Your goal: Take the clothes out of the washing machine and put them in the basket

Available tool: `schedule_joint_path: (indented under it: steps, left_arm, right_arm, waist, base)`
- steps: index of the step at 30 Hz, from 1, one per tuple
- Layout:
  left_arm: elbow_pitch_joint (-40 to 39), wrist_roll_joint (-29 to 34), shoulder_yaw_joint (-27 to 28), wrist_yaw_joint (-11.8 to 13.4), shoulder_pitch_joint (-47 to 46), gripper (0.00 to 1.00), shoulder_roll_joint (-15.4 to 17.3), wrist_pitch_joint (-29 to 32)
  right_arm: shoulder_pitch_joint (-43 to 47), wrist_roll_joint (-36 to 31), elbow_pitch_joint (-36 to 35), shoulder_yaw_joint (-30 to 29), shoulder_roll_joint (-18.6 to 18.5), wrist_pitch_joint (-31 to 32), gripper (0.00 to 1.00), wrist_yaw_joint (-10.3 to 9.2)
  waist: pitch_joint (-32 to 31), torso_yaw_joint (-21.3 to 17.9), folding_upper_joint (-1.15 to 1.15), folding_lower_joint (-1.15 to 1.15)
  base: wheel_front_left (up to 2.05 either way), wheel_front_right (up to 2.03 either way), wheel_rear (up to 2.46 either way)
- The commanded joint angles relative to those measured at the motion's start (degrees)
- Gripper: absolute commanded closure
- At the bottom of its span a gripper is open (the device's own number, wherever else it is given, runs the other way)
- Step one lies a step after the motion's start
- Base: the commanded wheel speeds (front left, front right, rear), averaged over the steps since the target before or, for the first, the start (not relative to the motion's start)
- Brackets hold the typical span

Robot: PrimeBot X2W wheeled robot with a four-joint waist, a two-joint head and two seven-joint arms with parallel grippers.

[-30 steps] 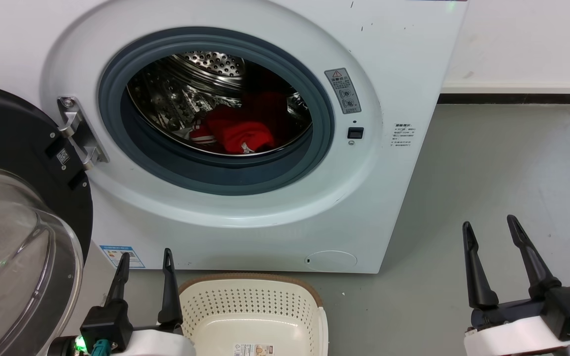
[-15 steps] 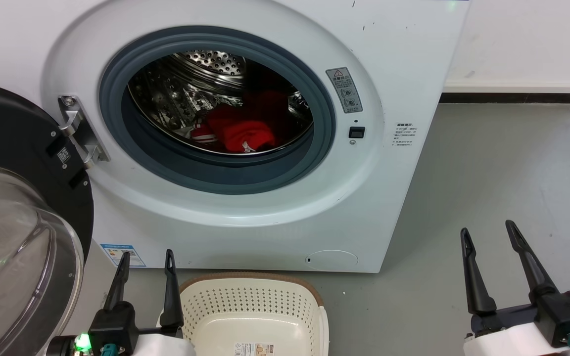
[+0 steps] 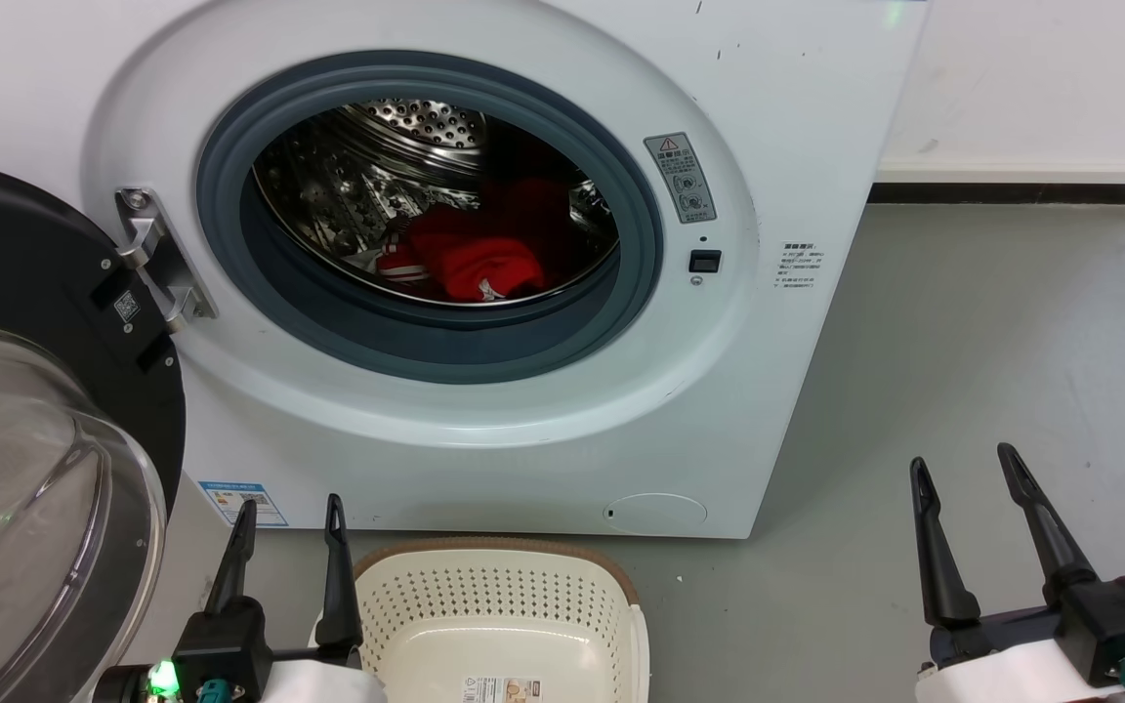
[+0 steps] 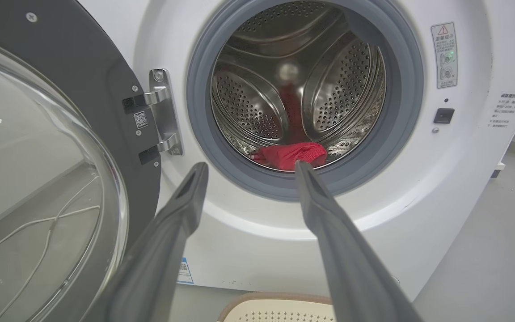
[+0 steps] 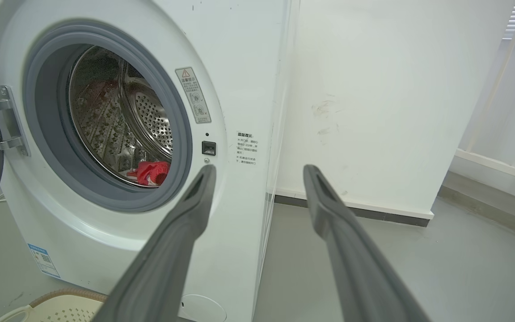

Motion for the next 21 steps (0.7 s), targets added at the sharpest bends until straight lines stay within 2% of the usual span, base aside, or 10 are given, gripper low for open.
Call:
schedule_joint_path:
  steps: [1,11,21]
  left_arm:
    - [0.05,-0.07,-0.10,0.04,0.64,0.00,-0.10,-0.44]
    - [0.68,-0.67,-0.35,0.29,-0.79,0.00,-0.10,-0.39]
    - [6.40,0.19,1.10,-2.49,-10.97,0.00,0.16,-0.32]
  right_arm:
    - [0.72,0.42,0.18,0.02,0.11,-0.12,0.00,-0.04]
    - [0.16,0.14,0.08,0.32,0.11,-0.12,0.00,-0.04]
    - [-2.66,-0.55,-0.61,1.34,0.11,-0.12,0.00,-0.04]
  waist:
    - [0.01,-0.03,0.00,0.00]
    - [0.57,-0.22,0.00,0.00]
    - [4.81,-2.37,0.00,0.00]
  base:
    - [0.00,0.00,0.00]
    - [0.00,0.00,0.00]
    - [0.00,0.00,0.00]
